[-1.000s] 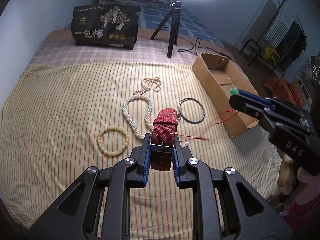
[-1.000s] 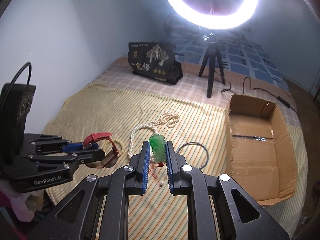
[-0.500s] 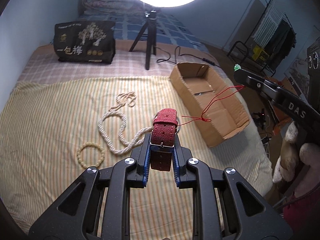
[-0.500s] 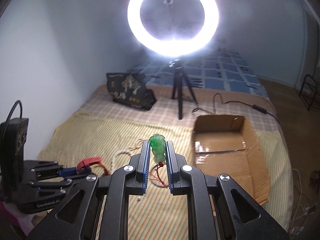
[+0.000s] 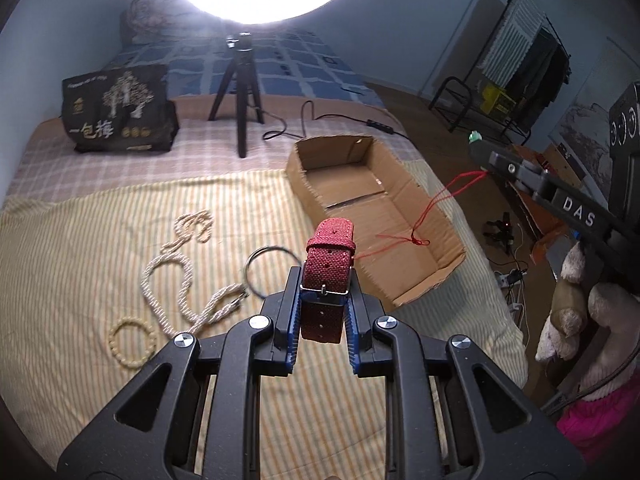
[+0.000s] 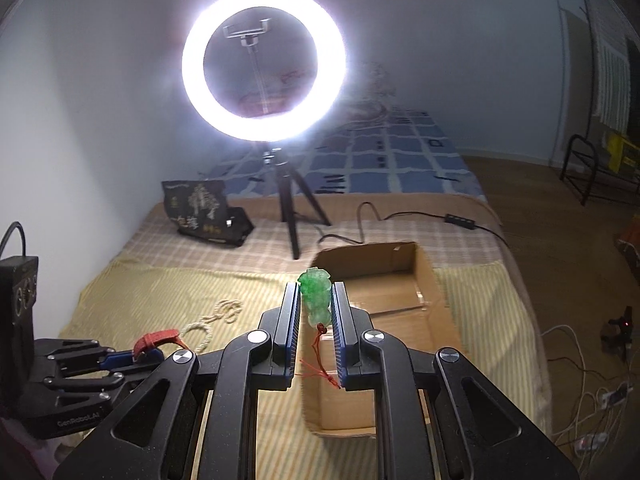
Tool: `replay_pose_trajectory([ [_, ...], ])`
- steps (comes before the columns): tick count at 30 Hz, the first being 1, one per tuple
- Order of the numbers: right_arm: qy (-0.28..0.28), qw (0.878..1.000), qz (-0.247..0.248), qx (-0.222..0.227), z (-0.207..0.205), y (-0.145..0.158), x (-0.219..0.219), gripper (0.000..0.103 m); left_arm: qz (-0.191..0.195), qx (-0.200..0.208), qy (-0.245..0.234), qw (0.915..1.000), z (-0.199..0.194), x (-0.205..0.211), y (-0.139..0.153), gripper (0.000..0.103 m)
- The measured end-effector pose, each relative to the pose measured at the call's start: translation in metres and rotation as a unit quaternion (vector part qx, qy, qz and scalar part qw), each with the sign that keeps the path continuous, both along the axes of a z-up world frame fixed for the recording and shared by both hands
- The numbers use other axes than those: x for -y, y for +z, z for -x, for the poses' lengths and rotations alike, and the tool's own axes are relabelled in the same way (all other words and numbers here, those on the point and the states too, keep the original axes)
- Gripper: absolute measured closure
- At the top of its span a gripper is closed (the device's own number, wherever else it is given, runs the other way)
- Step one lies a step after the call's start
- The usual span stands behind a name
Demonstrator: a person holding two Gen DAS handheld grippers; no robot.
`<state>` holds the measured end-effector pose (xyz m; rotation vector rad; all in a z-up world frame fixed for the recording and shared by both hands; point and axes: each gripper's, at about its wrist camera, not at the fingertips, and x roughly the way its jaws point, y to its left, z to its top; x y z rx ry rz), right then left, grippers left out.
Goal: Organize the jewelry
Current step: 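Carry the jade pendant and red watch toward the cardboard box with both tools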
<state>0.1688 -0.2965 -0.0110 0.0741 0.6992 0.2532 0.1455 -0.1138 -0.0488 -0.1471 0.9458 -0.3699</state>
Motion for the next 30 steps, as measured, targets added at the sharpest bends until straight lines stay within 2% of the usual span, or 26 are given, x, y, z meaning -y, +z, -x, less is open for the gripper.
replay_pose_trajectory([
  [6,-0.019,1.000,0.005,-0.008,-0.002,-0.007,0.020,0.089,0.001,0.004,-0.018,0.9998,-0.018,0.028,0.000,0.085],
  [14,-0.026,0.999,0.024,-0.035,-0.009,-0.031,0.036,0.090,-0.003,0.004,-0.036,0.9993,-0.040,0.066,-0.012,0.085],
  [23,-0.038,0.997,0.011,-0.074,-0.018,-0.059,0.058,0.089,-0.017,-0.014,-0.039,0.9990,-0.059,0.082,-0.035,0.085],
  [30,-0.045,0.995,0.005,-0.094,-0.021,-0.074,0.069,0.089,-0.023,-0.016,-0.045,0.9986,-0.062,0.091,-0.041,0.085],
])
